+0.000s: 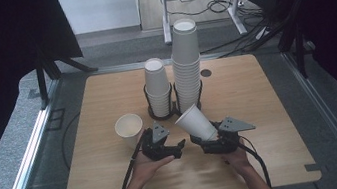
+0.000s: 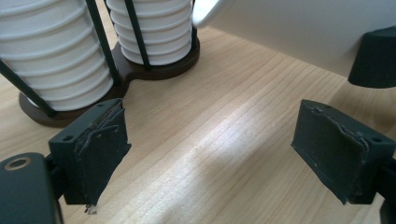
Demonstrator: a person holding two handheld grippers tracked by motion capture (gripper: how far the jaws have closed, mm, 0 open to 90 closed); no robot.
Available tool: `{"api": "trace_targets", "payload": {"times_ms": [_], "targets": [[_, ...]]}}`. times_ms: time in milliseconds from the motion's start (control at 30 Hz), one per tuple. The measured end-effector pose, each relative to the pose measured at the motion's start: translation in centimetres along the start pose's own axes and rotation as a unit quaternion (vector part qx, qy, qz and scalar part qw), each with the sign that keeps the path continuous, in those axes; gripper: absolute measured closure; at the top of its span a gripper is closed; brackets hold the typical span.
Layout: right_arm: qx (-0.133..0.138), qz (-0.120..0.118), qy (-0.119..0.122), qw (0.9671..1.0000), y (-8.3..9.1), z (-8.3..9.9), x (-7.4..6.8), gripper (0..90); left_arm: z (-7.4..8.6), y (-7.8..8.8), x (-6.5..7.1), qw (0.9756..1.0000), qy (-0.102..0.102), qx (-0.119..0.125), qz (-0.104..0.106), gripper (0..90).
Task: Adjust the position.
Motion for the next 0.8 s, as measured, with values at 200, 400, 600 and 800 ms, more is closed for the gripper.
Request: {"api": "trace_targets", "payload": {"times_ms": [200, 400, 600, 800], "targets": [[0.018, 0.0, 0.003, 0.9998, 0.3, -0.2, -0.1, 21.7, -0.6, 0.7, -0.1, 0.9973, 0.052, 0.01, 0.051, 10.2], [0.025, 0.0, 0.007, 0.9997, 0.3, -0.1, -0.2, 21.8, -1.1, 1.1, -0.2, 0.9866, 0.113, 0.025, 0.115, 10.3], [0.025, -0.001, 0.015, 0.9996, 0.2, 0.0, -0.4, 21.8, -1.5, 1.4, -0.3, 0.9773, 0.146, 0.034, 0.15, 10.3], [0.016, -0.005, 0.027, 0.9995, -0.4, 0.5, -0.9, 21.8, -1.8, 1.4, 0.0, 0.9643, 0.179, 0.036, 0.192, 10.2]]}}
Point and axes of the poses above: each handheld gripper's, and its own axes: y roughly backward along the jaws, z roughly out of its underside, x roughly to its right, the point moved 7 cm from there along -y, roughly forward along the jaws, and after that the axes turned 10 degrees about -z, right-handed, at the moved point
